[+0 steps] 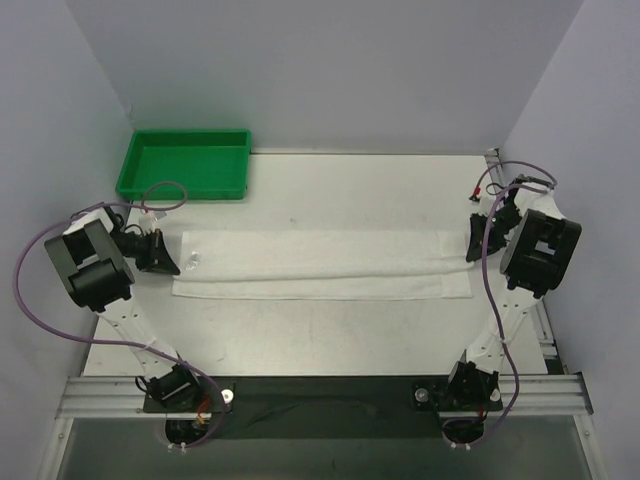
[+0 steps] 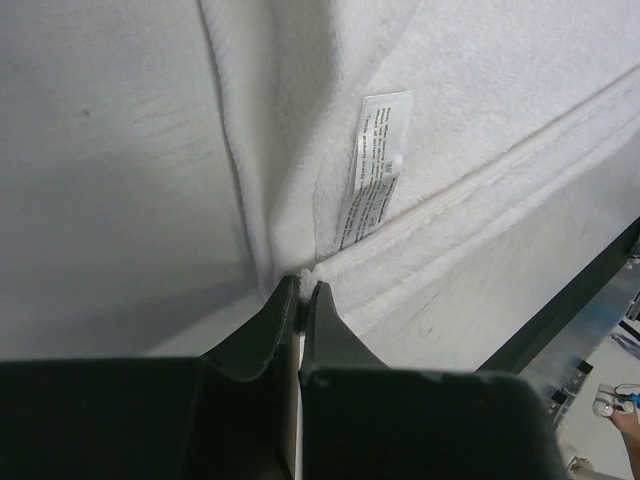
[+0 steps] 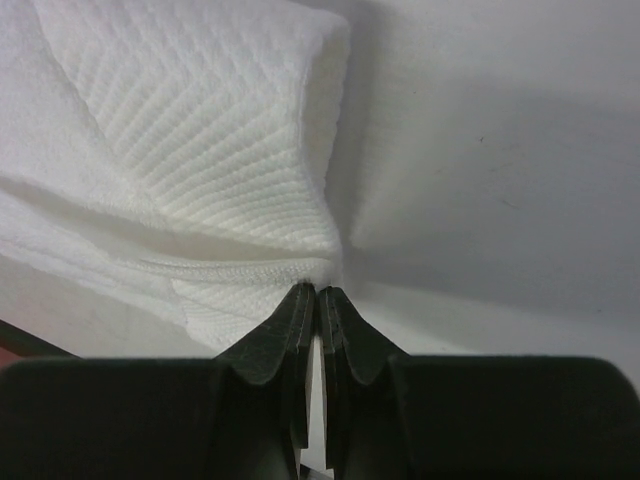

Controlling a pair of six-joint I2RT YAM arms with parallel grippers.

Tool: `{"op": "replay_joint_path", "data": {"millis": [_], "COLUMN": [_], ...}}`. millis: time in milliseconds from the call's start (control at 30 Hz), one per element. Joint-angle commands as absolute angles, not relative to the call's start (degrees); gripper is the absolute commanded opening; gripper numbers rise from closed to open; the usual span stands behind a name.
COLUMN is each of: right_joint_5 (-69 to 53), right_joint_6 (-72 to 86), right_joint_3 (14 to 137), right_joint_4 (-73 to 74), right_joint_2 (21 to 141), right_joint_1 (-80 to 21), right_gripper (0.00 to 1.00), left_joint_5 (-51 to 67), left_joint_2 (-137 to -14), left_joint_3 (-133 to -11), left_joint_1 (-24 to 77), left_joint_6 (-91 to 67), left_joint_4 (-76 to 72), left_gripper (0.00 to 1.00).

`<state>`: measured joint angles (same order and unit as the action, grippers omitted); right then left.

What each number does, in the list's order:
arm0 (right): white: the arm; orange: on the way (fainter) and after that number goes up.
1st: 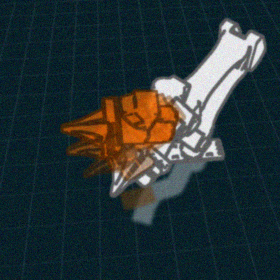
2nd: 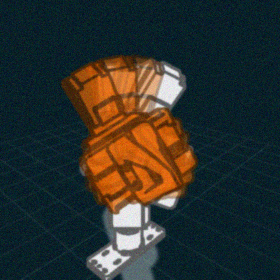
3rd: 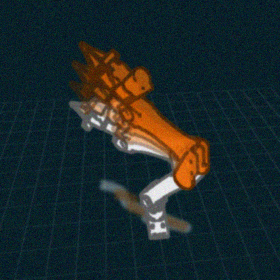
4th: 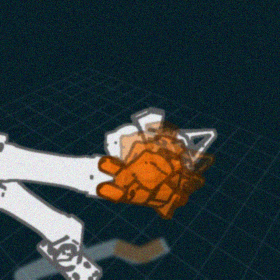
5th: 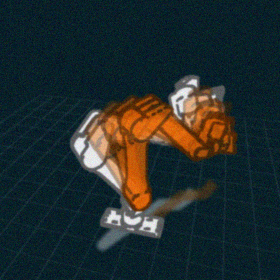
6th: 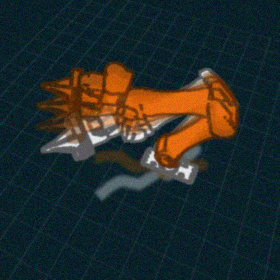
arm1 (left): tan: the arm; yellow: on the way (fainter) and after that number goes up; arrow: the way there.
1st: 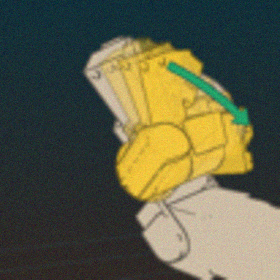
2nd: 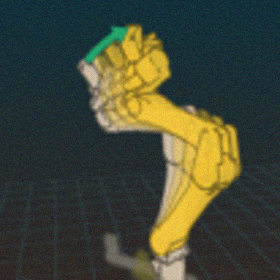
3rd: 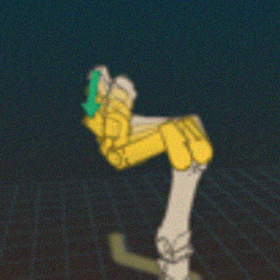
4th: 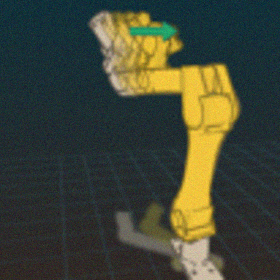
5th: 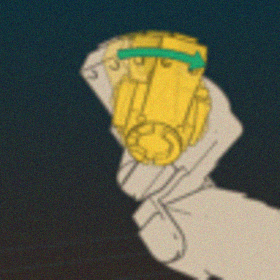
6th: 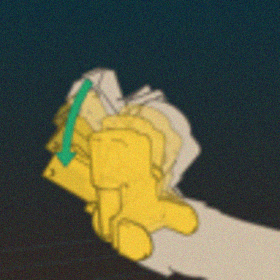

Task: Roll the towels
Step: Fold the towel

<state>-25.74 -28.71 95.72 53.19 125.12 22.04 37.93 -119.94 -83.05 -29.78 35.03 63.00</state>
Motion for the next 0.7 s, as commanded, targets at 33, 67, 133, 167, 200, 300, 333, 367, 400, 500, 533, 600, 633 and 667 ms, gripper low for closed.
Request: {"op": "replay_joint_path", "data": {"millis": [33, 67, 133, 167, 200, 300, 333, 367, 400, 500, 533, 600, 633, 667], "right_joint_5": [-25.84, -26.36, -26.54, -27.41, -27.86, -28.13, -27.69, -27.34, -26.81, -26.19, -26.02, -26.10, -26.63, -26.72], "right_joint_6": [-31.99, -32.51, -35.06, -36.55, -37.95, -43.67, -46.47, -47.63, -48.85, -51.76, -52.03, -51.94, -51.86, -51.94], "right_joint_3": [94.40, 94.13, 92.73, 91.94, 90.45, 87.90, 86.41, 85.87, 85.35, 84.64, 84.73, 85.34, 85.43, 85.52], "right_joint_4": [55.55, 55.55, 55.63, 55.72, 55.98, 56.34, 56.34, 56.25, 56.25, 56.60, 56.60, 56.69, 56.69, 56.86], "right_joint_2": [121.04, 120.50, 118.58, 117.96, 117.17, 114.44, 113.39, 113.03, 112.68, 111.89, 111.71, 111.36, 111.10, 110.83], "right_joint_1": [22.50, 22.85, 23.11, 23.20, 23.73, 24.34, 24.43, 24.61, 24.70, 25.49, 25.66, 25.66, 25.58, 25.32], "right_gripper": [0.08, 0.11, 0.13, 0.16, 0.17, 0.18, 0.18, 0.19, 0.20, 0.28, 0.30, 0.33, 0.40, 0.42], "left_joint_5": [38.49, 38.76, 39.20, 39.81, 40.08, 40.43, 40.78, 41.22, 41.48, 43.06, 43.07, 43.50, 43.68, 43.68], "left_joint_2": [-117.69, -117.16, -115.41, -115.05, -114.18, -112.68, -112.33, -112.24, -111.89, -111.53, -111.62, -111.53, -111.45, -111.36], "left_joint_3": [-82.97, -82.79, -81.92, -81.65, -81.30, -79.63, -79.19, -78.84, -78.66, -78.75, -78.92, -79.54, -79.63, -79.63], "left_joint_1": [-30.23, -30.23, -30.50, -30.67, -30.85, -31.99, -32.34, -33.04, -33.48, -34.62, -34.63, -34.63, -34.72, -34.54], "left_joint_6": [36.65, 37.87, 39.72, 42.34, 43.49, 47.71, 48.77, 50.43, 51.32, 54.13, 54.23, 55.02, 55.28, 55.89], "left_joint_4": [60.38, 60.55, 61.69, 62.31, 64.05, 65.47, 65.91, 66.44, 67.23, 68.73, 68.90, 69.61, 69.78, 70.22], "left_gripper": [0.07, 0.08, 0.16, 0.19, 0.25, 0.28, 0.28, 0.29, 0.31, 0.35, 0.37, 0.44, 0.46, 0.50]}}
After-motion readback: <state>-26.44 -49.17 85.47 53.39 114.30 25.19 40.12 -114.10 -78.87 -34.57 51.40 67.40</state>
